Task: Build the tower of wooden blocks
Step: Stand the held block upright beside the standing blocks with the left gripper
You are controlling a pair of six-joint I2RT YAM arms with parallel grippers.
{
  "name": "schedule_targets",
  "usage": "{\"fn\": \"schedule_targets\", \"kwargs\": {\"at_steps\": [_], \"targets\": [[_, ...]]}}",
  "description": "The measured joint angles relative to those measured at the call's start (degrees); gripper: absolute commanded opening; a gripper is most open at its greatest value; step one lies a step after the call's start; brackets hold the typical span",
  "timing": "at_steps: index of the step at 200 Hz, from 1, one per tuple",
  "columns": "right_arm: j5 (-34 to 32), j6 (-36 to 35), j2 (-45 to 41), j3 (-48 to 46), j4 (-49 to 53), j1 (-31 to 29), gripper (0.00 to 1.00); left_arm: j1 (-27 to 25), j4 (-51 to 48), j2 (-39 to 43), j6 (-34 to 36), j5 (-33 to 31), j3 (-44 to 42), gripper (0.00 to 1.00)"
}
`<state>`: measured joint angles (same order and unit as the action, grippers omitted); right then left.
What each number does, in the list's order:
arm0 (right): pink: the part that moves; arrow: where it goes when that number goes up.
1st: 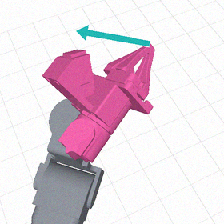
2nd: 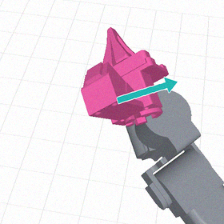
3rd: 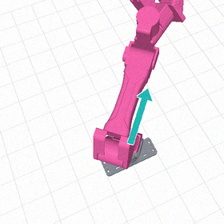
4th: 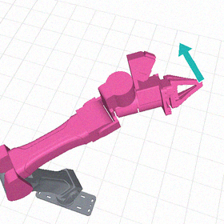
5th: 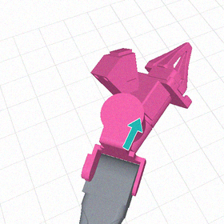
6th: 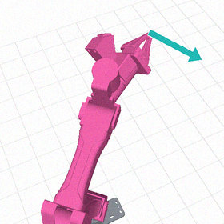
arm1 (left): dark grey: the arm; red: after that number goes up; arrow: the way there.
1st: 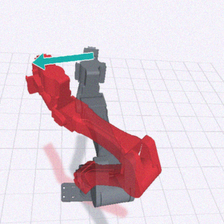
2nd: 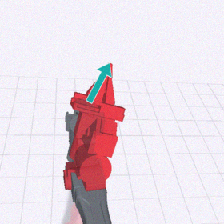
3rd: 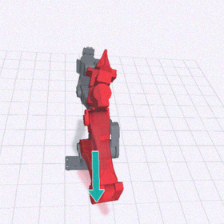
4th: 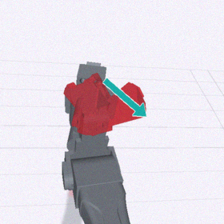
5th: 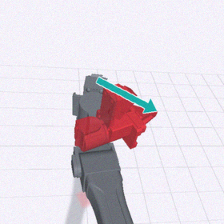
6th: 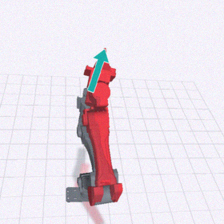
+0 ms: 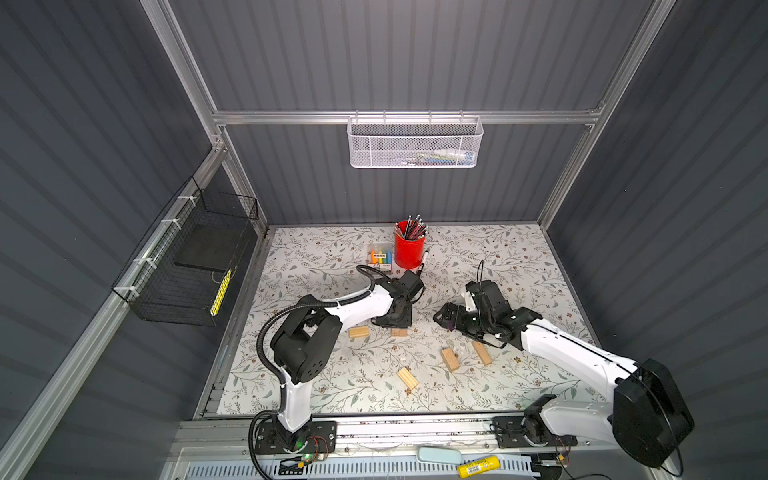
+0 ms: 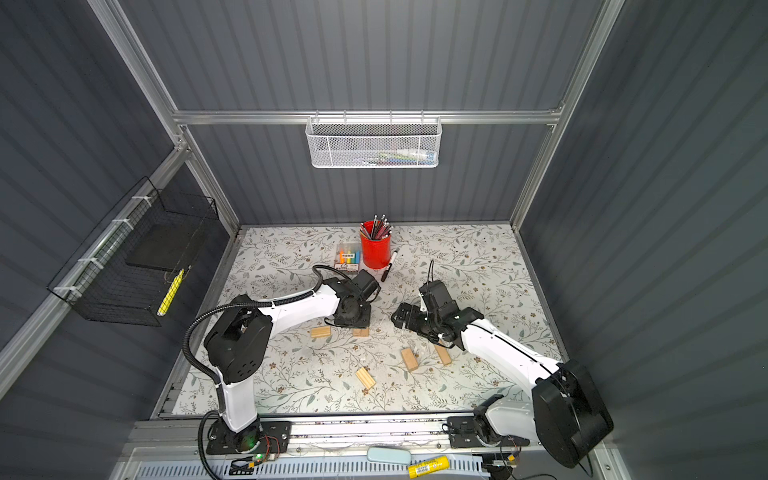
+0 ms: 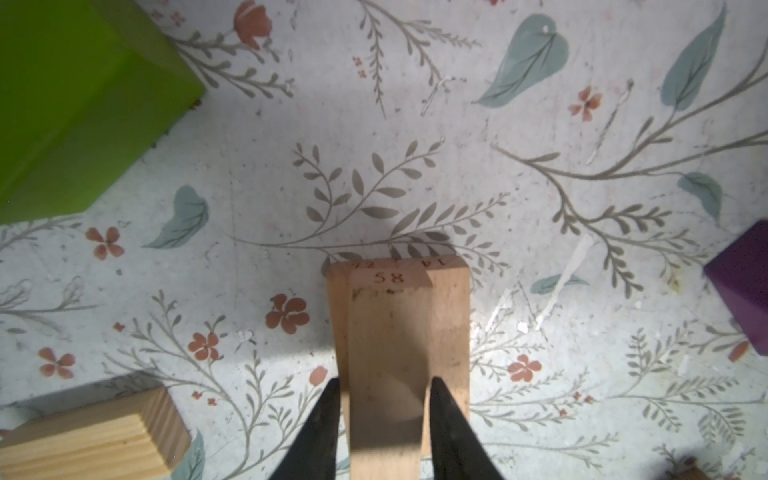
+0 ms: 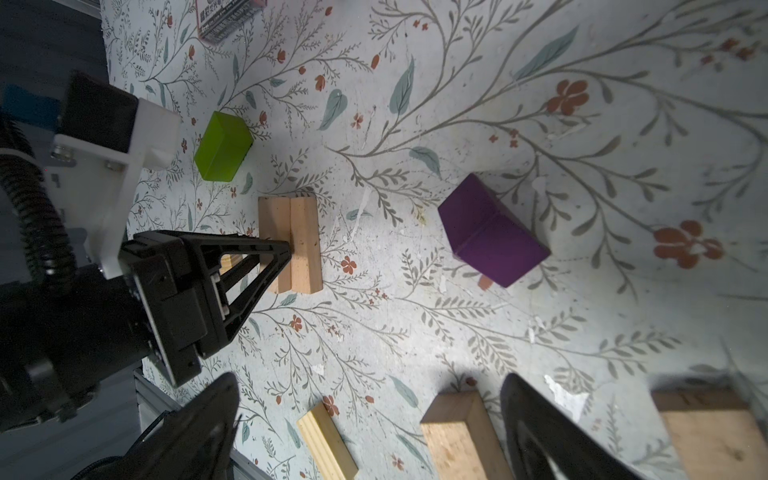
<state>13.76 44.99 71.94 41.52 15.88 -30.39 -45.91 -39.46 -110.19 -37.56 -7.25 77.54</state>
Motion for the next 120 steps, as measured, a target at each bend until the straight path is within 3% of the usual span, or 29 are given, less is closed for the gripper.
{"fn": "schedule_targets", "kwargs": {"at_steps": [120], "targets": [[0.0,0.0,-0.02,0.0,0.0,0.02,0.98,0.26,0.0,0.0,-1.38,-0.17,-0.02,0.33]]}}
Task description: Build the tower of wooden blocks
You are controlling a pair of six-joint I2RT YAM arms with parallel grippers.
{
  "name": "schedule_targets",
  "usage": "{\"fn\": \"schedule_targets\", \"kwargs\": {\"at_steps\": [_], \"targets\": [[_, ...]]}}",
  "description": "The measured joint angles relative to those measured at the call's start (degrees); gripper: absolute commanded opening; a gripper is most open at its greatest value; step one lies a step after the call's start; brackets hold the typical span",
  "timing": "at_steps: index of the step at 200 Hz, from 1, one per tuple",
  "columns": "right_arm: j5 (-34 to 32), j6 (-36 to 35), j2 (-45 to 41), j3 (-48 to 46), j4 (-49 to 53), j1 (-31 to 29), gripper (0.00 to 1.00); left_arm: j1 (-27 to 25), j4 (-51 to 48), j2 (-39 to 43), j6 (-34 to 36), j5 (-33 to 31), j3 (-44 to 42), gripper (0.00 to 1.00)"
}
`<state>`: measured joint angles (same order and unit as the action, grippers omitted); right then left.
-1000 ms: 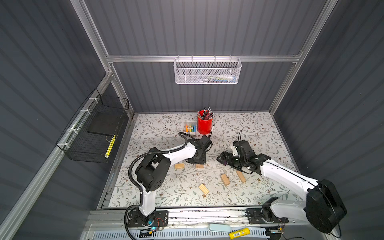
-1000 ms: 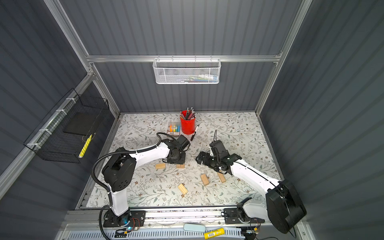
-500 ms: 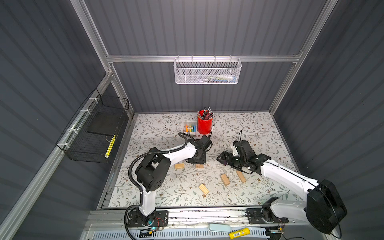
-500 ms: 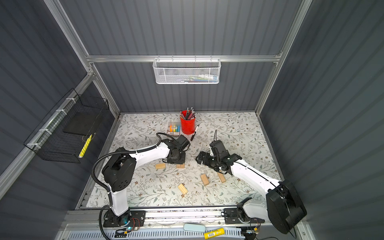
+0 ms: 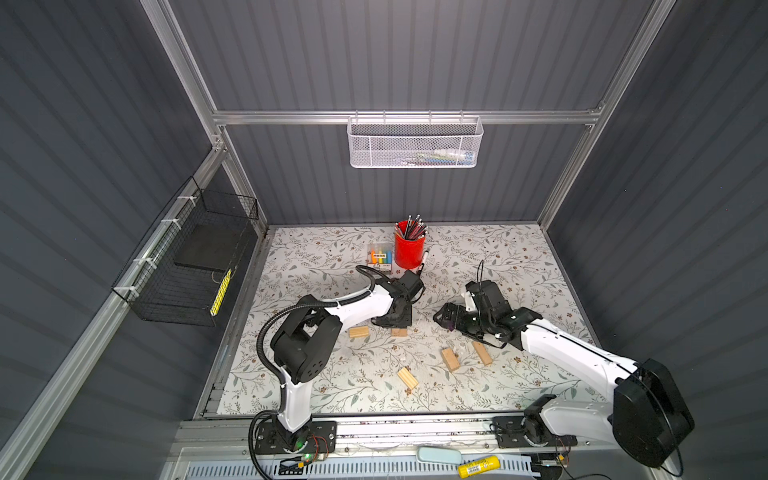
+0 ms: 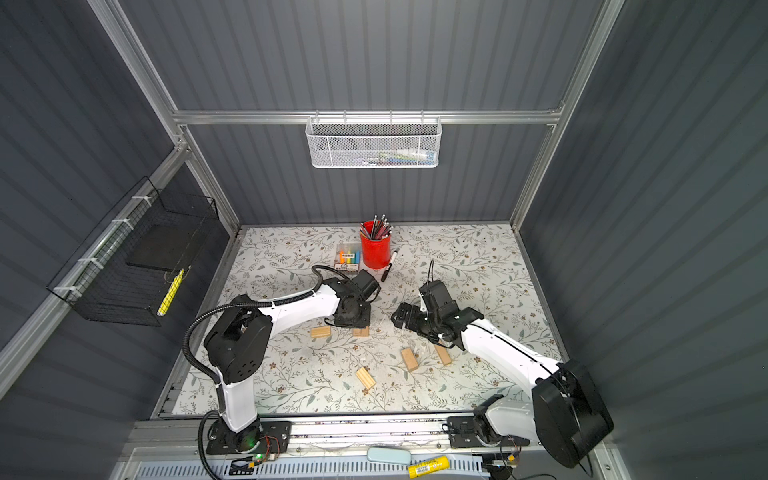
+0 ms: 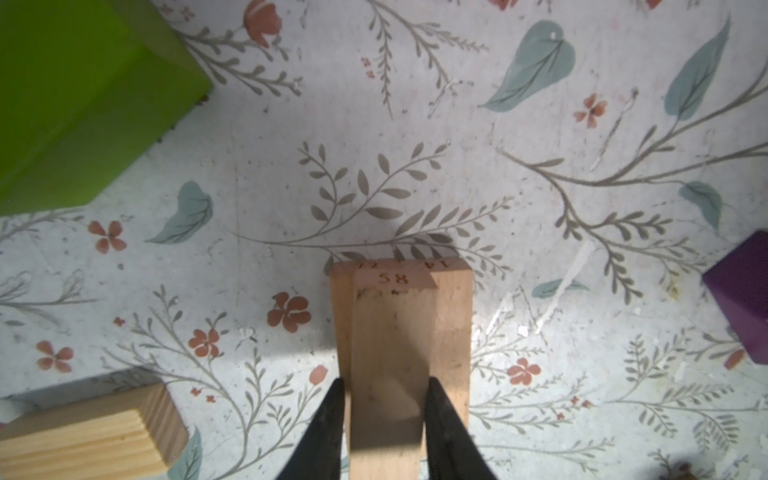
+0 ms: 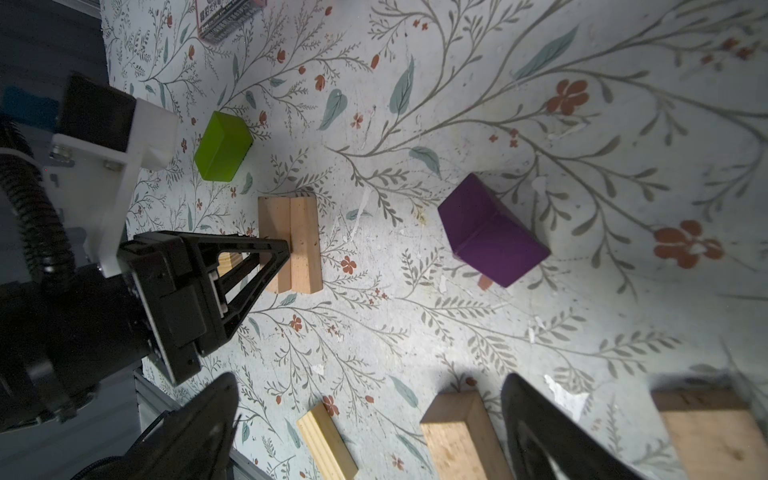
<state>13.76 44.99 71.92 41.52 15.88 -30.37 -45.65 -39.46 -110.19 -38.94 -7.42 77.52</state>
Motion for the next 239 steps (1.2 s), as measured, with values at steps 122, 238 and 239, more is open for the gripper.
{"fn": "schedule_targets", "kwargs": {"at_steps": [122,238,239], "targets": [[0.02,0.0,-0.04,0.0,0.0,0.02,0.98,0.39,0.04,0.02,-0.76,0.02,-0.37,0.32],[0.0,0.0,-0.22,0.0,0.0,0.02,0.98,0.5,0.04,0.02,-1.44,0.02,-0.37,0.33],[0.0,0.0,-0.22,0.0,0.0,0.02,0.98,0.52,0.07,0.02,-1.44,0.04,-0.37,0.33]]}}
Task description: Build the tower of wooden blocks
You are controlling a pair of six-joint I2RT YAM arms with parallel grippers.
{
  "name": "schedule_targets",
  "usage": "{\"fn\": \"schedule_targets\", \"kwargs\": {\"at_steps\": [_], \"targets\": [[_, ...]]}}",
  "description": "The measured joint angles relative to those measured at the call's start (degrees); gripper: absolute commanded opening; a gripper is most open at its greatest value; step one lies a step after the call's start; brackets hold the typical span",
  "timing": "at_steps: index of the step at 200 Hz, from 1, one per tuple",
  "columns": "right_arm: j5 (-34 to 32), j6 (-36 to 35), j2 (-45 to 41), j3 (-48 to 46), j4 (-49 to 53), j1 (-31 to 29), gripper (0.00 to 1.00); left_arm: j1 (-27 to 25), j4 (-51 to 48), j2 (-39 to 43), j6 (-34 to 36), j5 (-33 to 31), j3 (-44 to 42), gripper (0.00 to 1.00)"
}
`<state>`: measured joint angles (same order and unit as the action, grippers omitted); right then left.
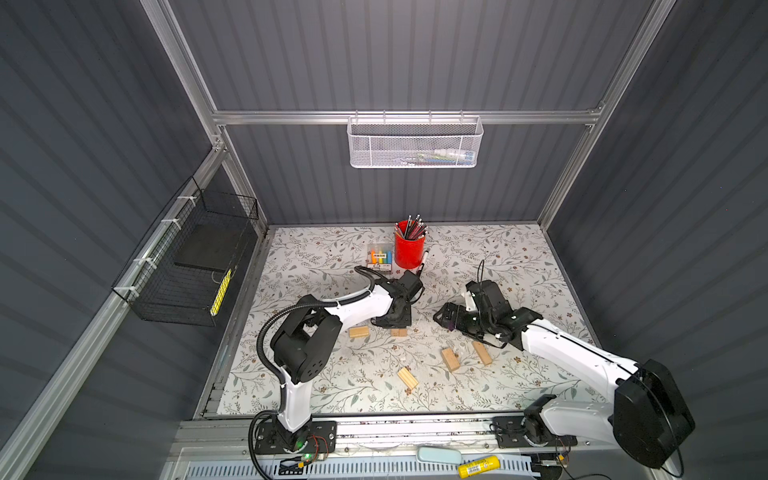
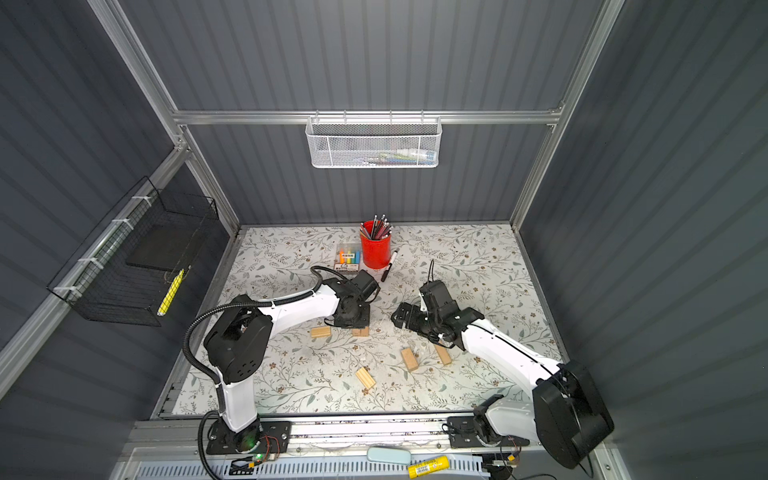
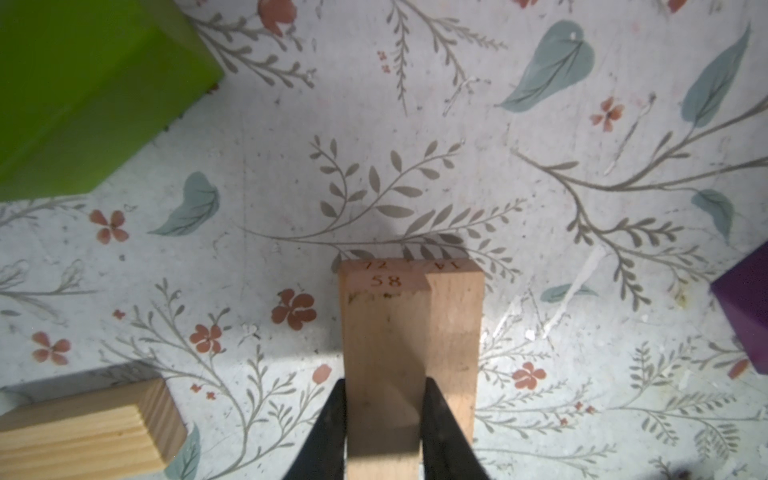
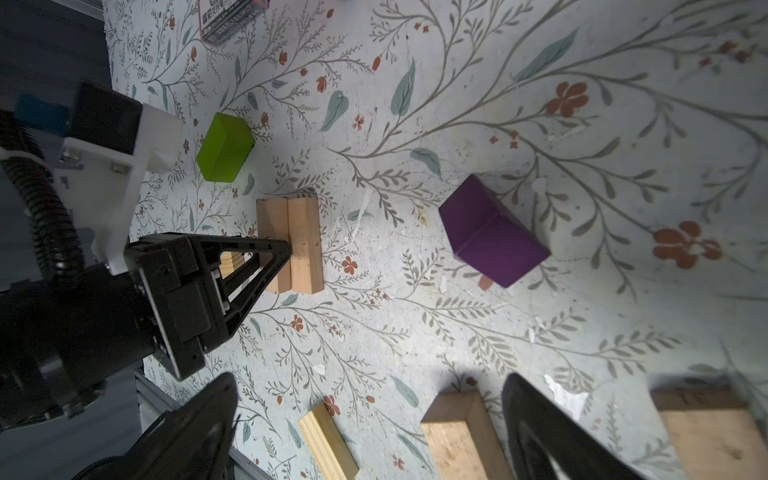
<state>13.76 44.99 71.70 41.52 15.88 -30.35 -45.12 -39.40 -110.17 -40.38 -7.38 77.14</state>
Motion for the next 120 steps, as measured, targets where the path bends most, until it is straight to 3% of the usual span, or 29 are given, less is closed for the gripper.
{"fn": "schedule_targets", "kwargs": {"at_steps": [65,120], "targets": [[-0.17,-0.31,-1.92,0.04,1.14,0.02,0.99,0.24,-0.11,0.59,0.28,-0.04,0.0,0.47],[-5.22,-3.23,-4.96,1.4,10.97,1.09,0.99,0.22,-0.44,7.63,1.4,-0.52,-0.59,0.61]]}}
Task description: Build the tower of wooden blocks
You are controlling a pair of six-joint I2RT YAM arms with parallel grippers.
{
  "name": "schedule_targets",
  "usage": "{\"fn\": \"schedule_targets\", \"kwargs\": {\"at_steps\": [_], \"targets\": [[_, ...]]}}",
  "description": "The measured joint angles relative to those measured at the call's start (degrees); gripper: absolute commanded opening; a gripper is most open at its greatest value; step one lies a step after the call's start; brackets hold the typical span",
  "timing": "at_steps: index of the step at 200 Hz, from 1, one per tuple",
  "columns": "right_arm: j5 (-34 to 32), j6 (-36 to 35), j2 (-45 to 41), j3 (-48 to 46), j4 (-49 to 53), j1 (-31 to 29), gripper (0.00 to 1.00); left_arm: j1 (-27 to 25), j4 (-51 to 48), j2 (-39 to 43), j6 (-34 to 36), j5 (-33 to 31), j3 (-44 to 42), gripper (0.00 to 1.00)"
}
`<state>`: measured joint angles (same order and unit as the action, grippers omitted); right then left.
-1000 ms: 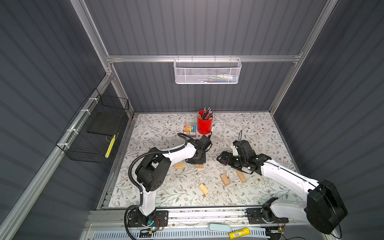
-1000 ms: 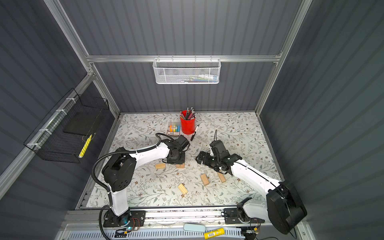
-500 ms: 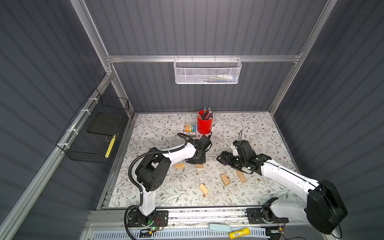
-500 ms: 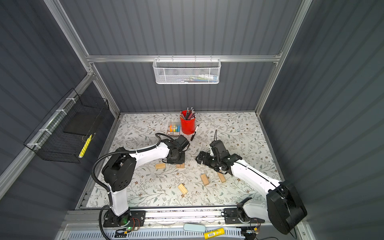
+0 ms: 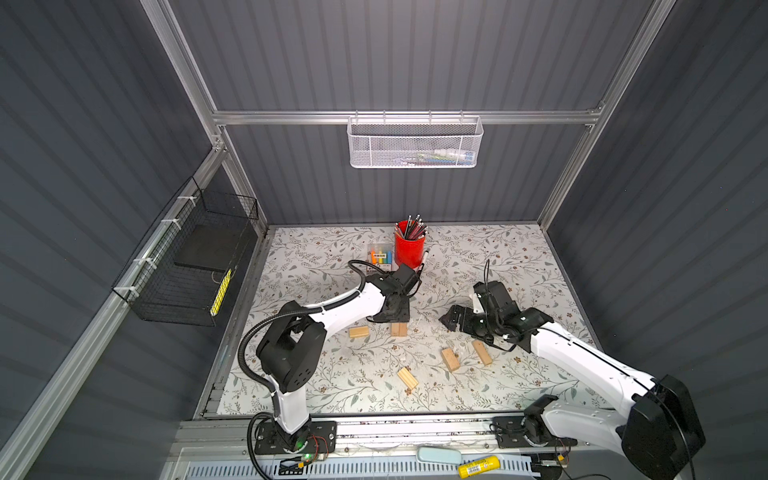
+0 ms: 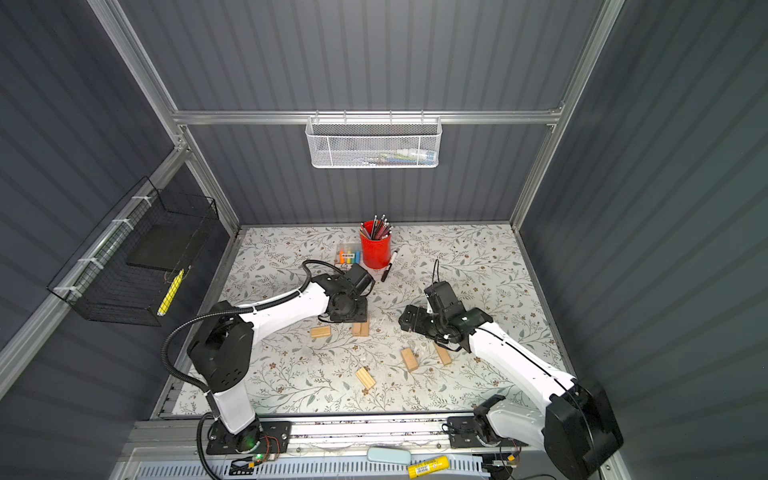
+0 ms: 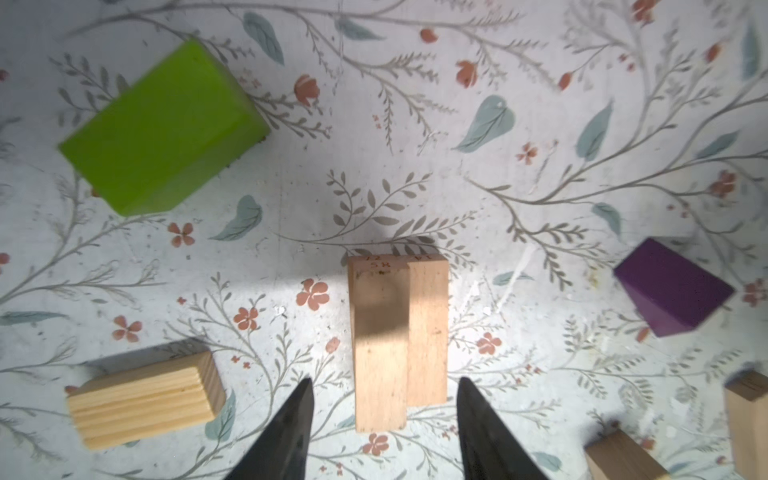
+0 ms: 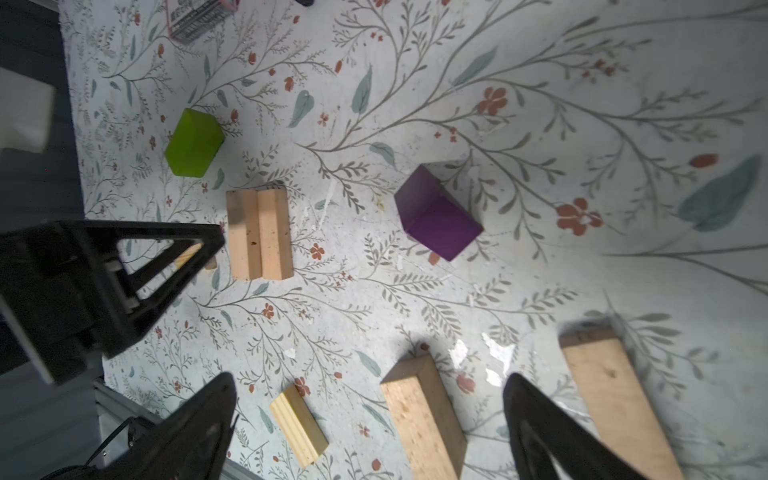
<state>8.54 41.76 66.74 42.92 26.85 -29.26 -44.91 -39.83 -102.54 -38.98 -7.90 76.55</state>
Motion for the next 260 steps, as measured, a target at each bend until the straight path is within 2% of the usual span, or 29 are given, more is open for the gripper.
{"fn": "schedule_targets", "kwargs": {"at_steps": [41,99,131,178,221,260], "targets": [[-4.68,-1.07,-0.68,-0.24,7.26,1.18,0.99,0.0,0.87,7.3,1.38,0.09,-4.2,0.67],[-7.52,-2.43,3.19,-3.1,9.88,3.48,0.95,0.0,6.6,17.49,1.9,3.34,-13.55,0.75],[-7.48,-2.89,5.66,-4.85,8.85,3.78,0.87,0.0,9.09,21.29,1.64,3.58,-15.98,0.79],[-6.95,-3.43,7.98,-6.08,7.15,3.61,0.67,0.0,10.12,22.69,0.85,3.52,-17.22,0.81],[-7.04,-2.97,8.0,-6.16,6.99,0.57,0.5,0.0,10.43,22.69,0.37,3.45,-17.27,0.82],[-8.81,-2.51,9.03,-6.12,7.3,0.11,0.44,0.0,10.67,22.69,0.15,3.45,-17.27,0.83]]}}
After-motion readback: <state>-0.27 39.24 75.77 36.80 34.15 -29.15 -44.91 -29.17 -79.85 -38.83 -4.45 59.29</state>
